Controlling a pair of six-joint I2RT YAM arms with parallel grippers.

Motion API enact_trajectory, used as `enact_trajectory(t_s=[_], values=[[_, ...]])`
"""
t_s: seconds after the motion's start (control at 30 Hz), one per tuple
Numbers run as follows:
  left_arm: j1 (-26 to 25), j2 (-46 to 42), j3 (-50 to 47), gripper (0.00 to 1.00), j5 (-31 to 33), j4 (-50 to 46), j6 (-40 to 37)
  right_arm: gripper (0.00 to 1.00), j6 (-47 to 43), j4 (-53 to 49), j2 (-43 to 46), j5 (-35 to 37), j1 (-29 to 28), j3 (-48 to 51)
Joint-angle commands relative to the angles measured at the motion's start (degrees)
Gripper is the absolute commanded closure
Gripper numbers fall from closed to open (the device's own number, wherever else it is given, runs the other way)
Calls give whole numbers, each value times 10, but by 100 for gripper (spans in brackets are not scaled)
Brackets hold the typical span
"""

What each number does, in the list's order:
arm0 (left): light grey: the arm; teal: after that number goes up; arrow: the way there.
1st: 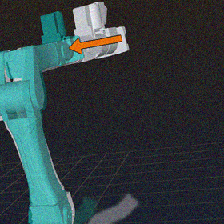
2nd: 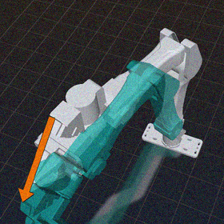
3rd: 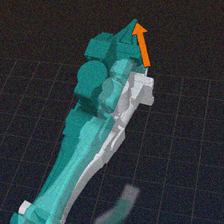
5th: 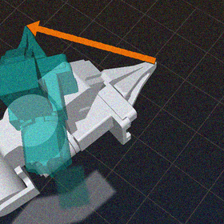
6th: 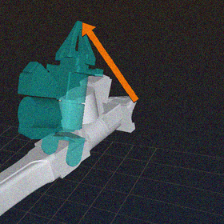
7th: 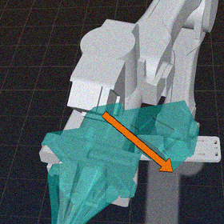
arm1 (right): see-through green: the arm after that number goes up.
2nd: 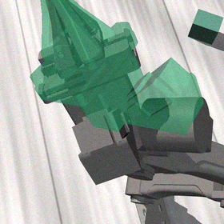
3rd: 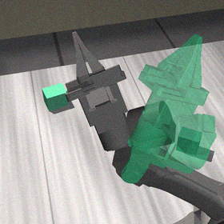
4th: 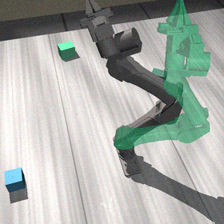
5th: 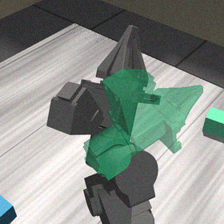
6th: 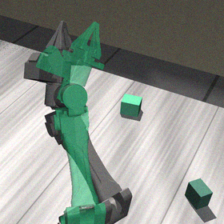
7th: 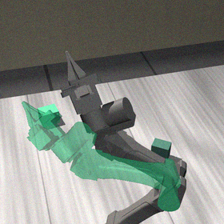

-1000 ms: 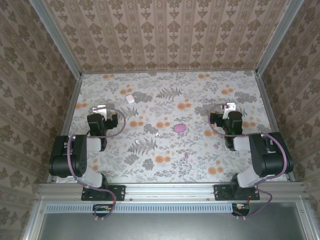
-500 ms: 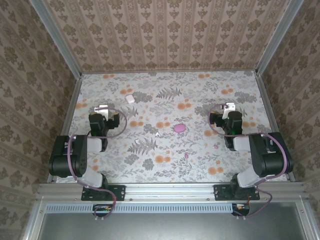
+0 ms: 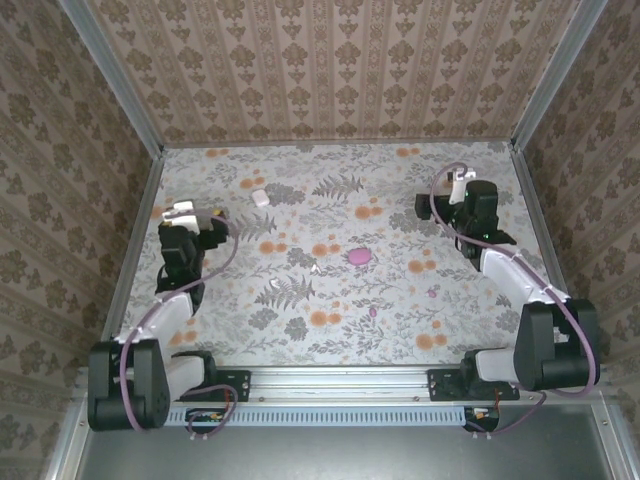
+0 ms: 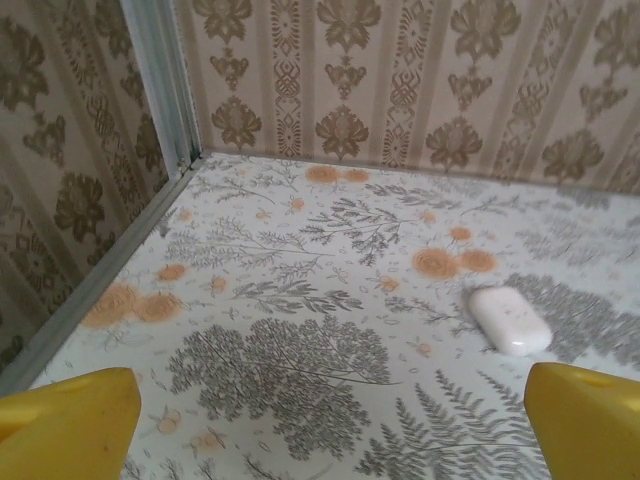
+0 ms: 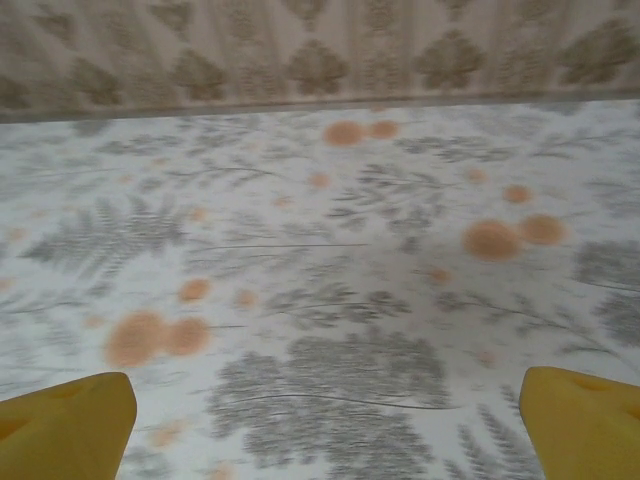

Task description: Insert wireless bluetooth earbuds into charging case

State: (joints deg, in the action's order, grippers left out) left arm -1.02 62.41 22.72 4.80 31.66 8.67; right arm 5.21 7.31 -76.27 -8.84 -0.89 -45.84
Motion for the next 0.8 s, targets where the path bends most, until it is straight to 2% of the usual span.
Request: enact_trajectory(t_s=[0.0, 0.13, 0.2, 0.3, 0.47, 0.53, 0.63, 0.77], values=[[7, -29, 8, 0, -42, -69, 120, 5, 72, -145, -39, -189, 1, -24], [7, -53, -3, 1, -131, -62, 160, 18, 128, -159, -122, -314, -6, -67], [-3, -56, 0, 7, -189, -61, 177, 23, 133, -165, -158, -355, -16, -87], [-48, -57, 10, 10, -233, -82, 182, 27, 118, -193, -198, -363, -37, -120], [-163, -80, 11, 10, -183, -142, 138, 27, 77, -248, -242, -339, -72, -175], [-193, -87, 6, 9, -163, -148, 136, 28, 69, -267, -260, -336, -83, -197], [-222, -92, -3, 8, -139, -153, 142, 32, 69, -272, -290, -342, -106, -221], [-237, -93, -10, 8, -123, -152, 155, 32, 68, -285, -323, -309, -141, -251]])
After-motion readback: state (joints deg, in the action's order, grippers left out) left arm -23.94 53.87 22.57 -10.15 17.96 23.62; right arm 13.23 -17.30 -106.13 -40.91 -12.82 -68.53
